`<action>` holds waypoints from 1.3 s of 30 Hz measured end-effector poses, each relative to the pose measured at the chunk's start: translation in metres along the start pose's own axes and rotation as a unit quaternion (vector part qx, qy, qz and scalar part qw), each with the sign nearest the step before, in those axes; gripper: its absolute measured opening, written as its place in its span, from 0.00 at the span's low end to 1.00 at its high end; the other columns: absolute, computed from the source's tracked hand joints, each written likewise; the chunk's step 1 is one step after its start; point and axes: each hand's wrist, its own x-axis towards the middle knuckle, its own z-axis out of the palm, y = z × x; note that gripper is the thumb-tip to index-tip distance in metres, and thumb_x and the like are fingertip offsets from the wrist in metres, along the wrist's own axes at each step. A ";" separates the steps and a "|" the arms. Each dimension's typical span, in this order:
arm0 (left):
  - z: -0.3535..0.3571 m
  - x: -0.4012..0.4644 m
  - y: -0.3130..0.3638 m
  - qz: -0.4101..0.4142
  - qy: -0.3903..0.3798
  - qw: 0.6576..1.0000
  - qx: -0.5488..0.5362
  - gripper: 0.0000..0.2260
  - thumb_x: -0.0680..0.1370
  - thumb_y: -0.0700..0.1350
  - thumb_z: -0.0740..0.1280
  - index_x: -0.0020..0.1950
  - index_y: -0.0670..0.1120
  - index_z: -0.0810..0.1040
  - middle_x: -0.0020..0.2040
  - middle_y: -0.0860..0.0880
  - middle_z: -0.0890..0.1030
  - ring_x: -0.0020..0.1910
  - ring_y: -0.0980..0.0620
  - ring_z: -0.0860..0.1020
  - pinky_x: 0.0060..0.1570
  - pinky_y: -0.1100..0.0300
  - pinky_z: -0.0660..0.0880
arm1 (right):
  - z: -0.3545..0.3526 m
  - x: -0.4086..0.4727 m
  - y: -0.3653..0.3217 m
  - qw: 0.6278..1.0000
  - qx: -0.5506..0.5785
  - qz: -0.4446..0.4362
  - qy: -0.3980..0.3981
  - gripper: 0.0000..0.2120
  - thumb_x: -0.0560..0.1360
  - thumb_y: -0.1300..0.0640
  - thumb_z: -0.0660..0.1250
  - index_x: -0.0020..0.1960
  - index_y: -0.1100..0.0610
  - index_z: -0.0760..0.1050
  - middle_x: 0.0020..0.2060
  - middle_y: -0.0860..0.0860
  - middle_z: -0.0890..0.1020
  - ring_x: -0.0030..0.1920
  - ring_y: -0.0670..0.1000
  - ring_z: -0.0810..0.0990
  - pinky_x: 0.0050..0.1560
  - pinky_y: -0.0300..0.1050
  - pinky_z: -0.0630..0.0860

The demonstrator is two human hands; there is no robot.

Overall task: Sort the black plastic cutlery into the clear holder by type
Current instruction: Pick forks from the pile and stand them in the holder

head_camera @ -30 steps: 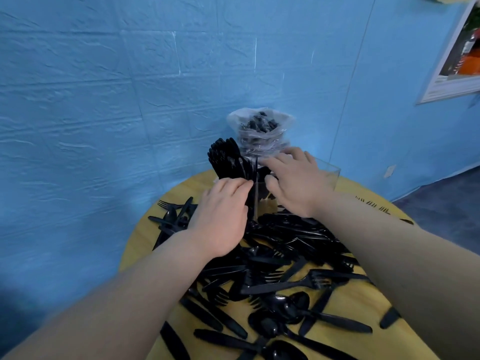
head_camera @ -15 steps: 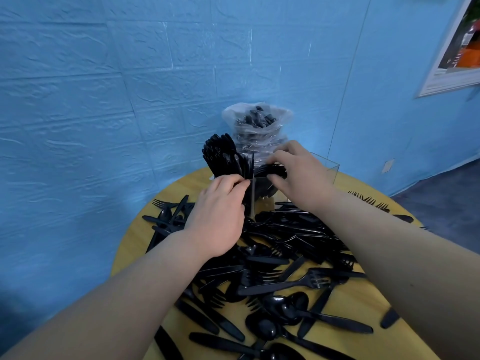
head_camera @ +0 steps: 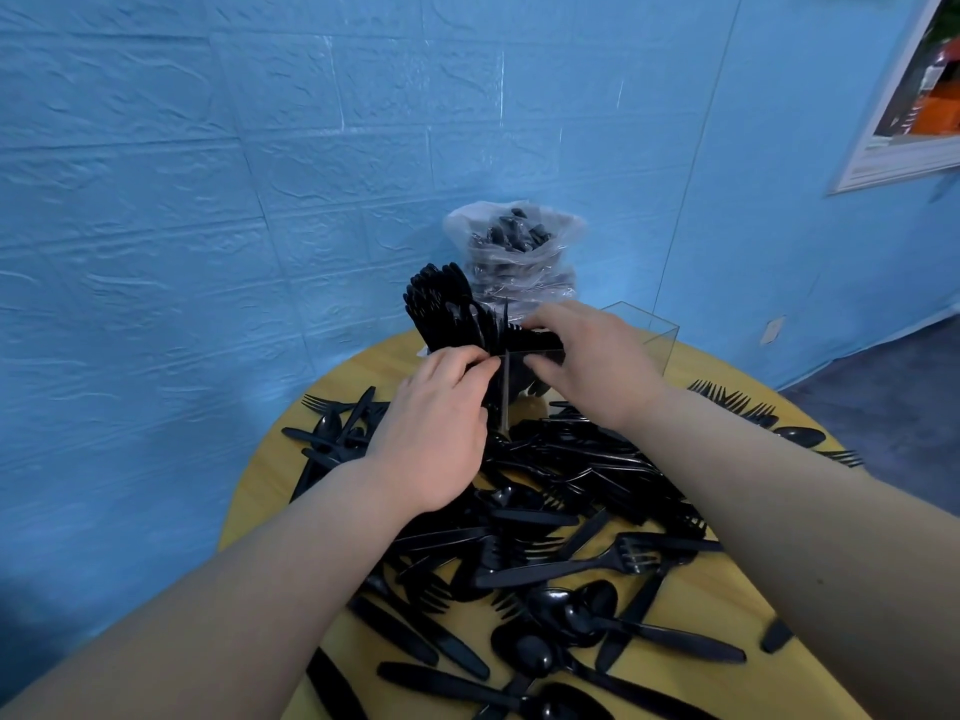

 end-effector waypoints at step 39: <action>0.006 -0.145 0.084 -0.029 -0.078 0.996 -0.018 0.21 0.79 0.60 0.57 0.71 0.58 0.68 0.68 0.62 0.69 0.69 0.59 0.61 0.67 0.57 0.58 | -0.012 -0.200 -0.024 0.983 -0.039 0.150 -0.094 0.19 0.79 0.45 0.56 0.68 0.48 0.70 0.60 0.45 0.74 0.63 0.51 0.62 0.64 0.46 0.65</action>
